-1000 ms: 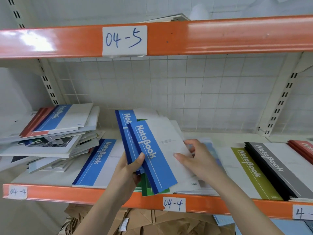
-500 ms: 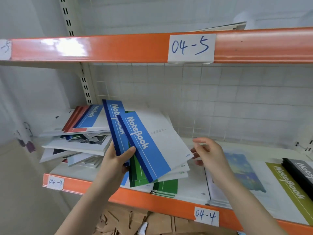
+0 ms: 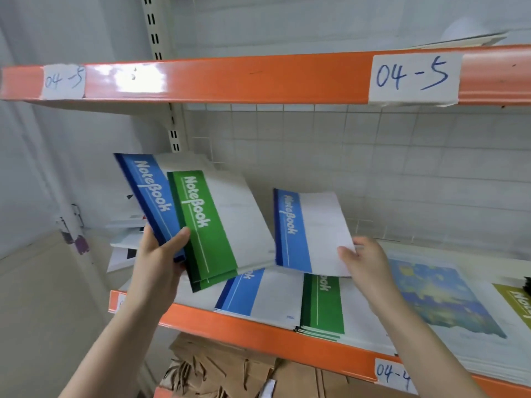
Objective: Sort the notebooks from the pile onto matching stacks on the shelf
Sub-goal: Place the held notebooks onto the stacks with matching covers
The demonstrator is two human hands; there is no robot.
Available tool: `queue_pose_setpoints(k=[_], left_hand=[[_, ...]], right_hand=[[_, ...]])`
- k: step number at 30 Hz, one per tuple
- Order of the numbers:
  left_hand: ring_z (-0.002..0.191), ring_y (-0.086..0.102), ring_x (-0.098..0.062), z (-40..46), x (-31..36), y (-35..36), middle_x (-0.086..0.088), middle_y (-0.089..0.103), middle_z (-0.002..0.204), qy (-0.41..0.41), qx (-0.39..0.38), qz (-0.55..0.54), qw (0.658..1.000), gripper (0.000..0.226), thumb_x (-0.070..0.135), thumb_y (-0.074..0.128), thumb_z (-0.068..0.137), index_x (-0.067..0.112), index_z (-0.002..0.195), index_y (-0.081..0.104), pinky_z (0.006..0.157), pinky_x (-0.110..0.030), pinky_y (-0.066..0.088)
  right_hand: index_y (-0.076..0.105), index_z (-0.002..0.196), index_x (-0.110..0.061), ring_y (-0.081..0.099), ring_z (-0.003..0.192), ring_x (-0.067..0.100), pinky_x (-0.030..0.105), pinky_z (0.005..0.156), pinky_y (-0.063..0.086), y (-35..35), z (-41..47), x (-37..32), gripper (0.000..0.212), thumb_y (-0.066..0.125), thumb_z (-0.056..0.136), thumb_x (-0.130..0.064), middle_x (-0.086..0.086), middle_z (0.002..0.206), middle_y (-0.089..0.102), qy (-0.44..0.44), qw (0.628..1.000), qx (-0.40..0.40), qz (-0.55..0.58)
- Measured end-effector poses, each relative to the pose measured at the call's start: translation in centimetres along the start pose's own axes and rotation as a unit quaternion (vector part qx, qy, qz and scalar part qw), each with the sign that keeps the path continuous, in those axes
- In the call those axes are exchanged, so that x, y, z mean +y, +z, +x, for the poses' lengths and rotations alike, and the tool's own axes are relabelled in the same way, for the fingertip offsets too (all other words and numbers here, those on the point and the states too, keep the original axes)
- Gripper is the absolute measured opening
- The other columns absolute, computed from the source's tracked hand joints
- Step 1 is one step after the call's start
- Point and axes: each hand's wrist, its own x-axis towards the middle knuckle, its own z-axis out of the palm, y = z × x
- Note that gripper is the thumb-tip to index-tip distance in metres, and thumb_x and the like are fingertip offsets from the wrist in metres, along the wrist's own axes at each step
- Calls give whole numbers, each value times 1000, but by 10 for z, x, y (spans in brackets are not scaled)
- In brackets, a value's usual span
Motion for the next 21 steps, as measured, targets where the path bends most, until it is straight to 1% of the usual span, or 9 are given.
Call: queue_pose_setpoints(k=[2, 4, 7, 9, 11, 14, 17, 19, 21], left_hand=[[86, 69, -12, 8, 5, -13, 3, 69, 105, 26, 24, -7, 999, 37, -4, 46, 94, 15, 126, 50, 69, -33, 58], [88, 68, -12, 13, 7, -26, 3, 68, 105, 41, 44, -25, 998, 40, -3, 46, 95, 11, 132, 47, 76, -34, 59], [92, 67, -12, 18, 6, -38, 3, 68, 107, 54, 60, -43, 996, 40, -3, 46, 95, 11, 133, 47, 78, -33, 59], [90, 68, -11, 19, 5, -41, 4, 68, 107, 52, 63, -49, 995, 38, -2, 46, 95, 13, 129, 48, 75, -30, 59], [90, 68, -10, 18, 3, -42, 3, 67, 108, 48, 56, -55, 996, 38, -2, 46, 96, 13, 130, 47, 76, -31, 59], [91, 68, -11, 14, 1, -41, 3, 67, 108, 39, 47, -55, 997, 36, -2, 46, 96, 16, 127, 48, 76, -32, 59], [92, 68, -13, 10, 0, -41, 0, 67, 112, 36, 41, -48, 997, 36, -3, 45, 96, 15, 127, 49, 77, -35, 59], [91, 69, -14, 8, 0, -42, -1, 67, 113, 32, 43, -53, 997, 34, -2, 46, 95, 15, 124, 50, 80, -37, 58], [94, 69, -15, 6, 2, -42, 1, 69, 110, 31, 42, -56, 997, 34, -2, 46, 95, 16, 123, 50, 84, -41, 56]], right_hand=[[57, 103, -4, 61, 75, 14, 20, 54, 47, 1, -1, 6, 12, 52, 92, -2, 11, 96, 66, 22, 1000, -15, 10], [54, 108, -1, 63, 75, 14, 15, 46, 48, 5, -5, 12, 15, 51, 93, 0, 13, 100, 65, 56, 996, -62, 21], [48, 119, -5, 66, 67, 19, 24, 51, 54, 15, -12, 16, 25, 53, 94, -7, 14, 97, 63, 89, 990, -108, 2], [46, 121, -9, 63, 61, 16, 24, 55, 51, 21, -16, 15, 28, 53, 95, -15, 7, 86, 62, 50, 987, -109, -106], [48, 123, -8, 60, 76, 17, 26, 67, 48, 29, -18, 13, 30, 52, 95, -18, 4, 96, 60, -28, 968, -78, -237], [49, 128, -10, 55, 102, 17, 25, 84, 43, 45, -24, 3, 32, 46, 96, -17, 5, 120, 51, -137, 942, -60, -300], [41, 140, -13, 43, 126, 17, 25, 103, 33, 70, -30, -2, 43, 41, 100, -27, 4, 140, 42, -220, 903, -154, -336], [34, 145, -12, 31, 137, 20, 29, 112, 24, 83, -33, 1, 52, 39, 100, -38, 7, 150, 32, -227, 866, -229, -383], [29, 148, -13, 20, 143, 21, 32, 116, 16, 90, -38, 4, 58, 37, 99, -43, 7, 156, 23, -234, 836, -266, -419]])
